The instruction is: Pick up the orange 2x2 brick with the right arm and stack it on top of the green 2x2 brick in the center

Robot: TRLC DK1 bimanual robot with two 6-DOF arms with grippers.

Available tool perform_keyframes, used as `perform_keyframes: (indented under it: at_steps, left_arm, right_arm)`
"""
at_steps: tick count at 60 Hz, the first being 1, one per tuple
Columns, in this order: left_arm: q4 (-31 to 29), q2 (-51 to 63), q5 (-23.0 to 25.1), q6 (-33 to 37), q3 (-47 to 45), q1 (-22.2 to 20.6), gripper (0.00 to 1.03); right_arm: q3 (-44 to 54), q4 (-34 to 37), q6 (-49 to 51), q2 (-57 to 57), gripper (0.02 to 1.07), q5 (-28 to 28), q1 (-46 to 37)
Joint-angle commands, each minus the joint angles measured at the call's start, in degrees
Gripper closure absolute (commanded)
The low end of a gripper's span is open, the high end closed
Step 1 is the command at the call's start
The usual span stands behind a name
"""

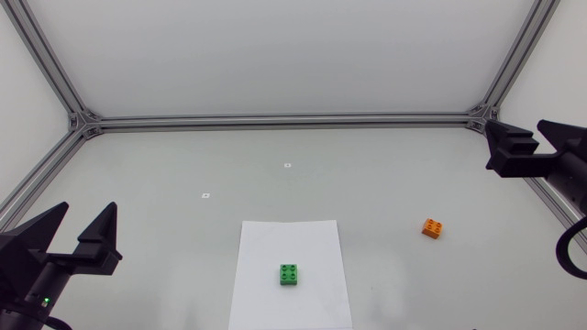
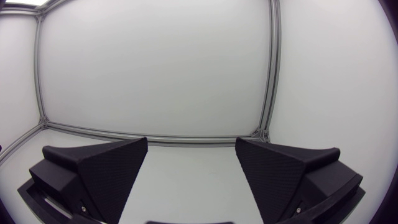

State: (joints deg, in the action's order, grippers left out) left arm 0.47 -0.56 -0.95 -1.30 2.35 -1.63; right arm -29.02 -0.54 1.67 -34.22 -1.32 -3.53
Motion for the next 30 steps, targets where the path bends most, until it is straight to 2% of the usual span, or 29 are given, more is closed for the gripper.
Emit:
perform_keyframes:
  at_steps: [1,10,17,25,30]
  left_arm:
    - [-0.6,-0.3,0.1,0.3,-2.3,0.1,0.04]
    - [-0.6,-0.3,0.1,0.3,-2.3,0.1,0.04]
    - [-0.6,-0.3,0.1,0.3,-2.3,0.1,0.04]
    - [-0.6,-0.3,0.1,0.3,-2.3,0.1,0.04]
    - [-0.6,-0.3,0.1,0.3,-2.3,0.1,0.04]
  right_arm:
    - [-3.7,1.5,-0.3,-5.1,0.06,-0.6,-1.2]
    - [-9.1,4.9,-0.4,-12.7,0.06,-2.7,-3.4]
    - [-13.9,10.9,-0.3,-18.8,0.06,-5.1,-5.7]
    - [-18.6,19.0,2.1,-25.9,0.06,-5.2,-6.4]
    - [-20.1,21.7,4.1,-28.7,0.06,-5.2,-6.5]
